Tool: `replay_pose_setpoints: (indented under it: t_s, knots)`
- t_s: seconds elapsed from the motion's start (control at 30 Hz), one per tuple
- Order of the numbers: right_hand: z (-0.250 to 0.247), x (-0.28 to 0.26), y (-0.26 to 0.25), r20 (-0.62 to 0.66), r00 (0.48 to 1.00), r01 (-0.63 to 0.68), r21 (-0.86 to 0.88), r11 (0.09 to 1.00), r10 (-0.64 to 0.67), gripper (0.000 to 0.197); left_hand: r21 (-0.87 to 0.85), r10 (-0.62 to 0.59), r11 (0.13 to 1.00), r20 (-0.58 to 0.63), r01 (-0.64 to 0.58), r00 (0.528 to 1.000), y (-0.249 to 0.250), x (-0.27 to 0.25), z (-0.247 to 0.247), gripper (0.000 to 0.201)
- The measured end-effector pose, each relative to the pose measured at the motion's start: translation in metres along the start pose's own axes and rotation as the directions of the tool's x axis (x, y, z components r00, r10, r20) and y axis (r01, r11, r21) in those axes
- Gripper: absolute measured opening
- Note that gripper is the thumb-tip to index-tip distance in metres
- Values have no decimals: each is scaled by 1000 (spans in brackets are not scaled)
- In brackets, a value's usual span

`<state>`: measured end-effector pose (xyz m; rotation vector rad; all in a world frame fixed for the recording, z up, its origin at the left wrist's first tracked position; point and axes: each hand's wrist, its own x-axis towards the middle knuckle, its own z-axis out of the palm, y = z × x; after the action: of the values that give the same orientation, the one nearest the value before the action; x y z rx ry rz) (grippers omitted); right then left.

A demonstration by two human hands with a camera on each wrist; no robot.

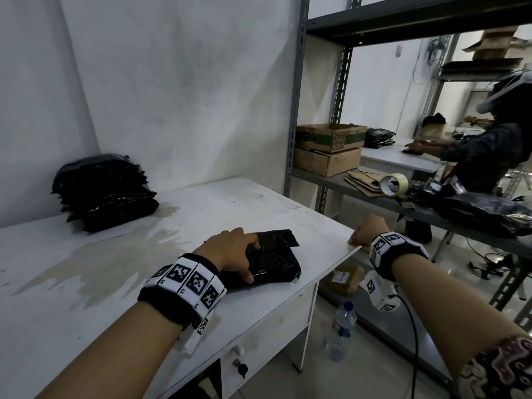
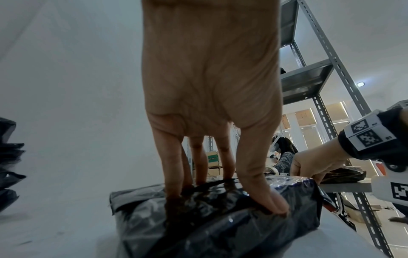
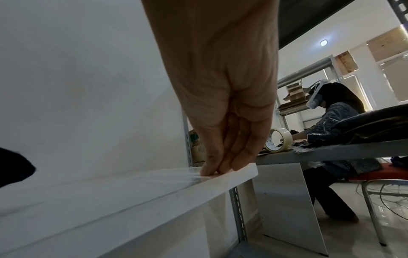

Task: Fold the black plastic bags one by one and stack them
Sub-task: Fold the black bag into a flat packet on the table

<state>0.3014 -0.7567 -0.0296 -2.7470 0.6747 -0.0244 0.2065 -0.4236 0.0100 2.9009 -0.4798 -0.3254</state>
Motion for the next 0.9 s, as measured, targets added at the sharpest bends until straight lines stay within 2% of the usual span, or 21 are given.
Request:
replay_pose_setpoints:
  t_s: [0.2, 0.4, 0.7, 0.8, 0.9]
  knots:
    - [-3, -5, -5, -31, 997, -72, 22, 997, 72, 47, 7, 3, 1000, -5, -3, 1000, -1, 0, 1, 70]
    - [-3, -5, -4, -7, 999, -36, 13, 999, 36, 40, 11, 7, 1000, -11, -7, 1000, 0, 0, 1, 70]
    - [-9, -11, -9, 34, 999, -14, -41, 999, 16, 43, 18, 0, 1000, -6, 0, 1000, 1, -1, 0, 70]
    - [-8, -14, -10, 13, 1000, -25, -21, 999, 26, 47, 13, -3, 1000, -1, 3, 1000, 1, -1, 0, 70]
    - [-8, -17, -12, -14, 999, -43, -41, 998, 43, 43, 16, -5, 1000, 0, 5, 1000, 1, -1, 0, 70]
